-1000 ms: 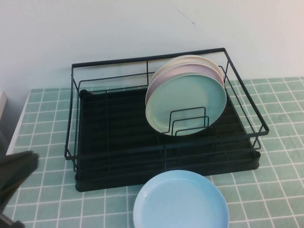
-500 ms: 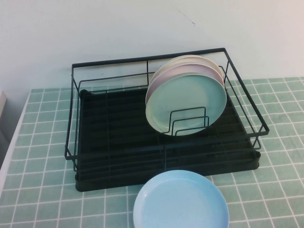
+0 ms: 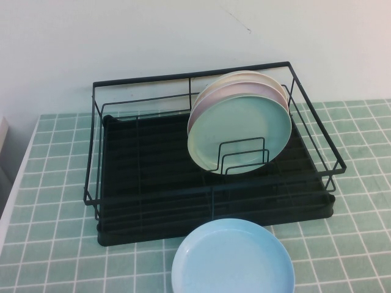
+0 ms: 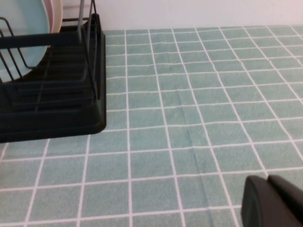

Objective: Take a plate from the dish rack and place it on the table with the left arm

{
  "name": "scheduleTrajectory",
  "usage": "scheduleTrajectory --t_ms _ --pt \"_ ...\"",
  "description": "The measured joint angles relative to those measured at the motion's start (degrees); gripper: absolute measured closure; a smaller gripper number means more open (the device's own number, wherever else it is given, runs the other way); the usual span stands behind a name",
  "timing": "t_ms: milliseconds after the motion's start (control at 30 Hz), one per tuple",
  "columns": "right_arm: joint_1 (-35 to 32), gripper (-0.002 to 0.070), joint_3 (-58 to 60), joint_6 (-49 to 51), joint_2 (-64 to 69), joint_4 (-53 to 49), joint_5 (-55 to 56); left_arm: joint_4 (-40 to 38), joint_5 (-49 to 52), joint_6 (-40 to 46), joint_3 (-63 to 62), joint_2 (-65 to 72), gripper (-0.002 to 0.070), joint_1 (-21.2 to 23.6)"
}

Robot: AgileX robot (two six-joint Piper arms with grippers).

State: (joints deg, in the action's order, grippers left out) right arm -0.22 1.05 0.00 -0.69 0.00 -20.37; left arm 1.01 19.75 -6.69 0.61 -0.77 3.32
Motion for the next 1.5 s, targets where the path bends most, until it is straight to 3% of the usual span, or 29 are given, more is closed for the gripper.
scheduleTrajectory --t_ms 467,800,1500 --pt "0.00 0.0680 0.00 0.00 0.00 0.00 0.00 0.12 0.00 -4.70 0.00 0.00 0.0677 -0.11" --pt "0.00 0.0680 0.00 0.00 0.00 0.00 0.00 0.12 0.00 -3.89 0.00 0.00 0.0677 -2.90" --pt "0.00 0.0680 0.00 0.00 0.00 0.00 0.00 0.12 0.00 -4.15 0.00 0.00 0.0678 -3.32"
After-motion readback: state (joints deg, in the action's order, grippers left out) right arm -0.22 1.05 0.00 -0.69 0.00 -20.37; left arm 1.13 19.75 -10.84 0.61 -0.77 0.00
